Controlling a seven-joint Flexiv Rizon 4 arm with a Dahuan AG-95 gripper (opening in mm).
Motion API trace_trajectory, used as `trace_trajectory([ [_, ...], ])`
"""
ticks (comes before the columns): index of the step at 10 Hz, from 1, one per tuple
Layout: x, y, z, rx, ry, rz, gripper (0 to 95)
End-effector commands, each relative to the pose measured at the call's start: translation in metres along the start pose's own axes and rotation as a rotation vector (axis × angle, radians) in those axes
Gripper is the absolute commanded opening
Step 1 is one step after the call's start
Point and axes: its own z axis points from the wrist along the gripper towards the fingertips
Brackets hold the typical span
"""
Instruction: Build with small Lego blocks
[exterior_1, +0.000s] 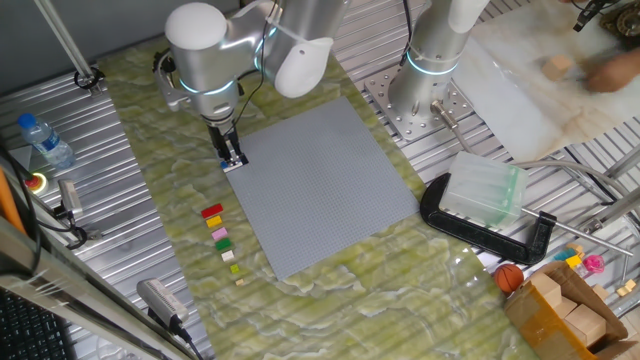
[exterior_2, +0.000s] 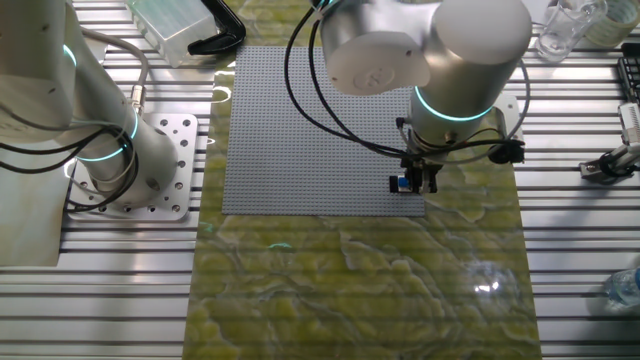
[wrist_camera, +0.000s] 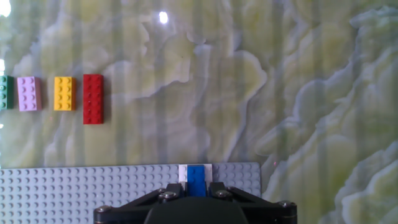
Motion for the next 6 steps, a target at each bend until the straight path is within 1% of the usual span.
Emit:
trace_trajectory([
  [1,0.0,-0.001,0.006,0.0,0.0,-0.001,0.0],
  [3,-0.003,-0.002,0.009,-0.005,0.016,0.001,0.0],
  [5,-0.006,-0.003,0.014,-0.016,0.016,0.005,0.0],
  [6,-0.009,-0.001,0.02,-0.01,0.022,0.004,0.0],
])
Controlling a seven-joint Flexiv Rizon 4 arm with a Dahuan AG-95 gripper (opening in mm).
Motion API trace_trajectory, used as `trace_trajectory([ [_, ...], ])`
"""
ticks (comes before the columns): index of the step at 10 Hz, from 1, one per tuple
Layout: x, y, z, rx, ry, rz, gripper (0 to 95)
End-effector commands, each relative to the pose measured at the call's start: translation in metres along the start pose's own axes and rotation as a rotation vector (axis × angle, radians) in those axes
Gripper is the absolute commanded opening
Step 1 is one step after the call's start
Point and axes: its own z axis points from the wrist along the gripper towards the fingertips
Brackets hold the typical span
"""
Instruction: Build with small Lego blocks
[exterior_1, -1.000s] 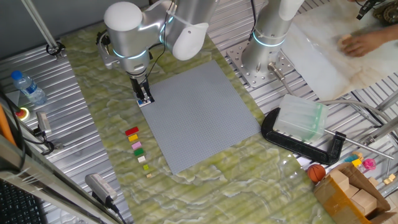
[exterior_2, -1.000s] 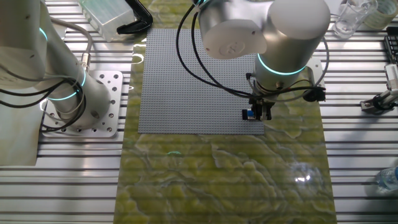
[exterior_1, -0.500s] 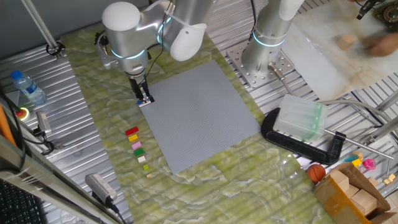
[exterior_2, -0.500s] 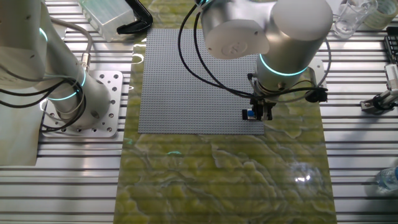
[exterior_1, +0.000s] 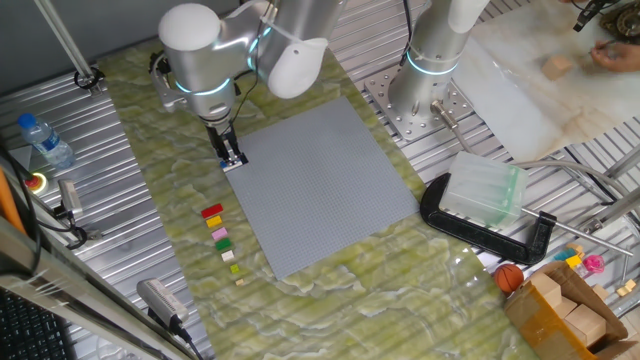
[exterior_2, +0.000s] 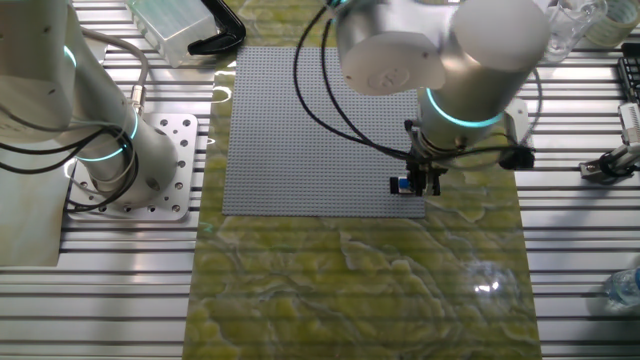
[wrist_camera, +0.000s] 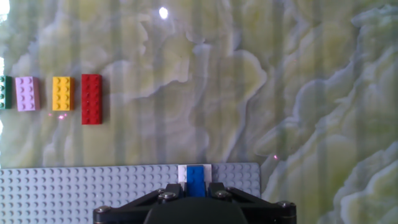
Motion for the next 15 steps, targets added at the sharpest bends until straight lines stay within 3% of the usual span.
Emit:
trace_trajectory([
  [1,-0.002,0.001,0.021,0.022,-0.002,0.0,0.0],
  [3,-0.004,0.001,0.028,0.045,0.027,-0.03,0.0],
  [5,-0.005,0.0,0.029,0.03,0.021,-0.032,0.0],
  [8,-0.004,0.0,0.028,0.025,0.045,-0.034,0.0],
  [10,-0.003,0.001,0.026,0.028,0.031,-0.053,0.0],
  [13,-0.003,0.001,0.025,0.018,0.033,-0.069,57.0],
  [15,-0.003,0.002,0.018,0.02,0.034,-0.072,57.0],
])
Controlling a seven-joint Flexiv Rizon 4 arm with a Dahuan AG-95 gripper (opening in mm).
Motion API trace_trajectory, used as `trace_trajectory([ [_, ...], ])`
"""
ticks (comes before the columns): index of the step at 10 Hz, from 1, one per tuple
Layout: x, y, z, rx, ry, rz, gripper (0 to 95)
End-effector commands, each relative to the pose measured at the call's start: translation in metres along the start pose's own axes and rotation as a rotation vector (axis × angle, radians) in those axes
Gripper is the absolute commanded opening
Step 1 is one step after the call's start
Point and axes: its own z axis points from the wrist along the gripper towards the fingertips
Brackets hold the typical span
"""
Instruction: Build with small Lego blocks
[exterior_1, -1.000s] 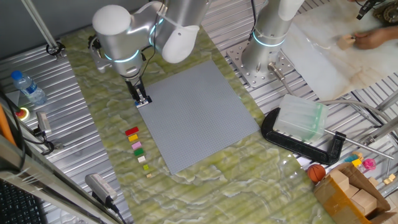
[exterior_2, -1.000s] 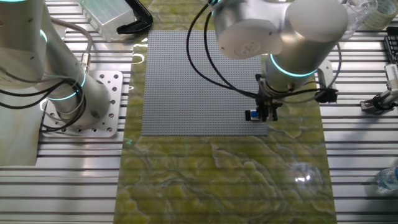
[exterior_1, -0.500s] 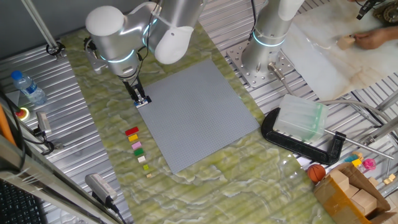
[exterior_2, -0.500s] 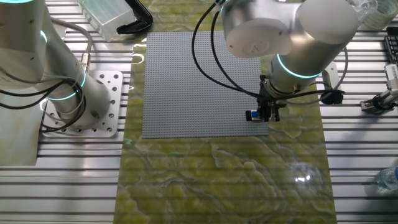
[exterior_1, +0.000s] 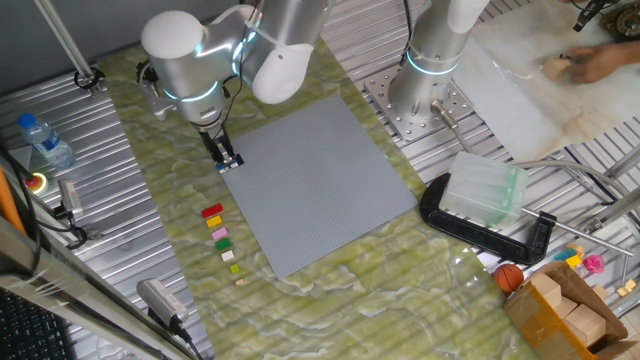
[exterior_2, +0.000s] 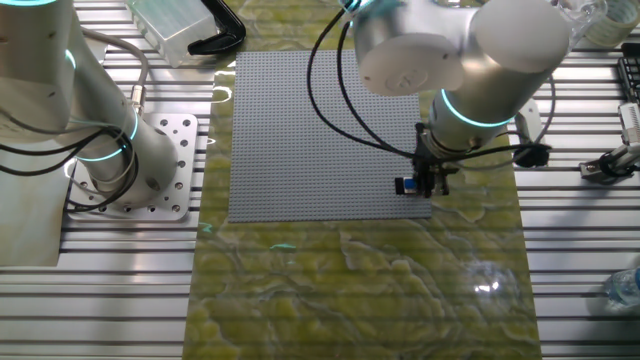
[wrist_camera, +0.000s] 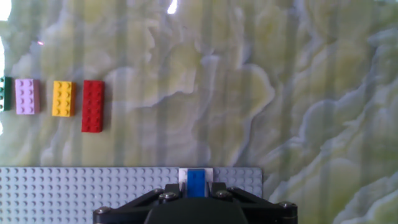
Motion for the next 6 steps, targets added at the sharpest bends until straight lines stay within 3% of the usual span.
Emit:
trace_trajectory([
  [1,0.0,0.001,0.01,0.006,-0.001,-0.002,57.0],
  [2,0.002,0.002,0.007,0.011,0.0,-0.001,57.0],
  [3,0.005,0.003,0.001,0.01,0.003,0.005,38.0],
  [4,0.007,0.003,-0.014,0.013,0.007,0.003,38.0],
  [5,0.011,0.003,-0.021,0.014,-0.002,0.001,38.0],
  [6,0.014,0.002,-0.026,0.017,-0.011,0.007,0.0],
])
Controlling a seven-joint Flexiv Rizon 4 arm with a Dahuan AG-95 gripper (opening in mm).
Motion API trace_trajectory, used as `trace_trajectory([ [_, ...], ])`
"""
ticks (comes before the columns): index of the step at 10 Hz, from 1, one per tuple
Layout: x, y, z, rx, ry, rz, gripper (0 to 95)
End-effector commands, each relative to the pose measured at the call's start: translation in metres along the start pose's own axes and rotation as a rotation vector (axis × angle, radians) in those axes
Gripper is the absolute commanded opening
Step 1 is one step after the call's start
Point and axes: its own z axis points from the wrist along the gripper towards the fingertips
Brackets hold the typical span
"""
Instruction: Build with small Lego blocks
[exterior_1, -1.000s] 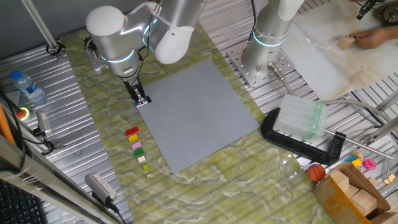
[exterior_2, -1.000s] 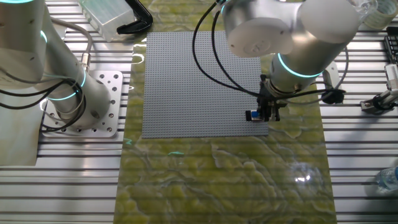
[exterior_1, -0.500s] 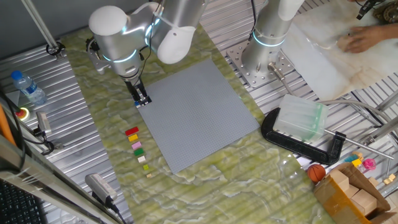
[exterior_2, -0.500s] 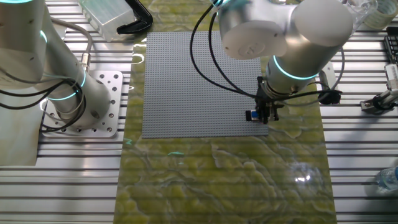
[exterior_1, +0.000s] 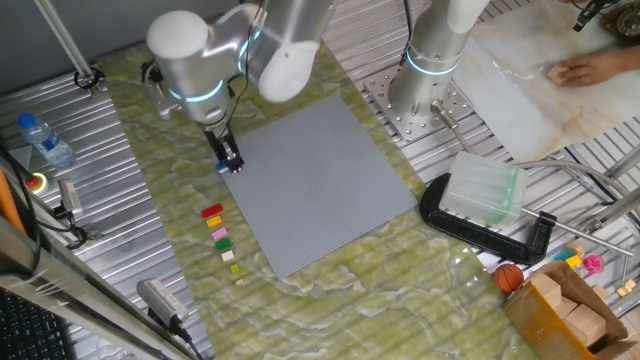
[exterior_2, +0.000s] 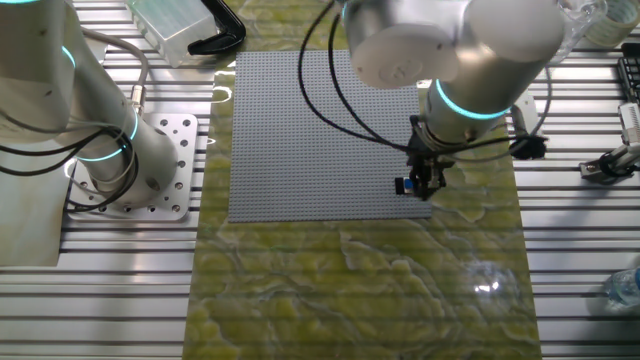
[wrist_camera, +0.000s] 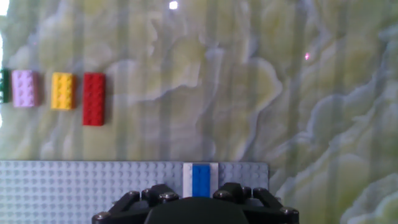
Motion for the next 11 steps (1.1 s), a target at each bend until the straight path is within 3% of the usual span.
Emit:
trace_trajectory([
  [1,0.002,-0.001,-0.003,0.008,-0.014,0.016,0.0],
  [11,-0.007,-0.006,0.013,0.022,-0.021,0.018,0.0],
])
